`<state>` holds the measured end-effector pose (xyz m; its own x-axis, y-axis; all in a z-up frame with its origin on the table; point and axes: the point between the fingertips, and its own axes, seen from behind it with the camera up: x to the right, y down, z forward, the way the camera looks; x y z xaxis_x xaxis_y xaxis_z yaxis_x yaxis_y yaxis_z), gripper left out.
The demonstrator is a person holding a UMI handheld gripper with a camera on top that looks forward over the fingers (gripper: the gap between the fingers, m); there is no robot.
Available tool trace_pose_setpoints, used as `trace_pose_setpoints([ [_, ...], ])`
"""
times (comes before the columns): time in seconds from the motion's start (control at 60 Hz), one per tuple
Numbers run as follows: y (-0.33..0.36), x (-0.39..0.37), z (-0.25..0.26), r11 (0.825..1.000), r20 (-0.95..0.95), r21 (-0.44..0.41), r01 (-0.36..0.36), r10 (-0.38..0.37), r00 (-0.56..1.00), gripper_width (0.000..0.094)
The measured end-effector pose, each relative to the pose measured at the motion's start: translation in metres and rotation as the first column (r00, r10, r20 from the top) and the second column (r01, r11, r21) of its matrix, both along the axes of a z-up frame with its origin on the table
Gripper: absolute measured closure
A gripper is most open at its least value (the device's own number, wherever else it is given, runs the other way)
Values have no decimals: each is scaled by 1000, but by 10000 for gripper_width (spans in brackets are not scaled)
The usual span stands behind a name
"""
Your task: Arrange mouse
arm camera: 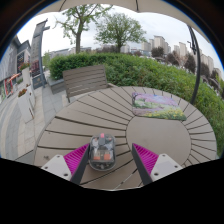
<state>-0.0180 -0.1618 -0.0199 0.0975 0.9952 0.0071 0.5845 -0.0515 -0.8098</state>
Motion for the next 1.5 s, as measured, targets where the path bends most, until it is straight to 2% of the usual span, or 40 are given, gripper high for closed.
trace_pose_setpoints([
  [0.2, -3, -8, -1, 1000, 34, -10, -13, 13, 999, 125],
  [0.233, -2, -8, -1, 1000, 41, -9, -7, 7, 999, 156],
  [0.267, 2, -8, -1, 1000, 49, -1, 0, 0, 999, 243],
  [0.283, 5, -8, 0, 1000, 50, 10, 2, -3, 999, 329],
  [0.3, 4, -10, 0, 1000, 54, 12, -9, 8, 999, 518],
  [0.333, 7, -9, 0, 1000, 66, 12, -5, 4, 998, 504],
  [0.45, 15, -11, 12, 999, 99, -28, -37, 40, 994, 554],
  [0.6, 50, -48, 91, 997, -1, -8, -77, 77, 997, 557],
  [0.767, 131, -143, 177, 998, -125, 54, -37, 43, 991, 558],
  [0.833, 162, -182, 183, 996, -147, 85, -20, 33, 989, 558],
  [0.883, 186, -208, 172, 997, -133, 75, 3, 7, 991, 559],
  [1.0, 232, -239, 96, 998, -8, 37, 59, -59, 998, 558],
  [1.067, 244, -232, 54, 997, 49, -4, 73, -73, 996, 553],
  [1.117, 246, -224, 27, 998, 87, -13, 60, -59, 994, 536],
  [1.2, 246, -213, 0, 999, 122, 32, 7, -11, 992, 487],
  [1.25, 248, -213, 1, 998, 93, 56, -2, -3, 996, 451],
  [1.267, 248, -212, 1, 998, 98, 58, 1, -7, 995, 414],
  [1.333, 255, -206, 8, 997, 118, 64, 31, -38, 992, 115],
  [1.35, 255, -203, 11, 997, 118, 60, 37, -44, 992, 65],
  [1.383, 252, -197, 21, 998, 116, 48, 37, -43, 992, 102],
  [1.5, 247, -146, 71, 999, 112, 30, 34, -37, 993, 84],
])
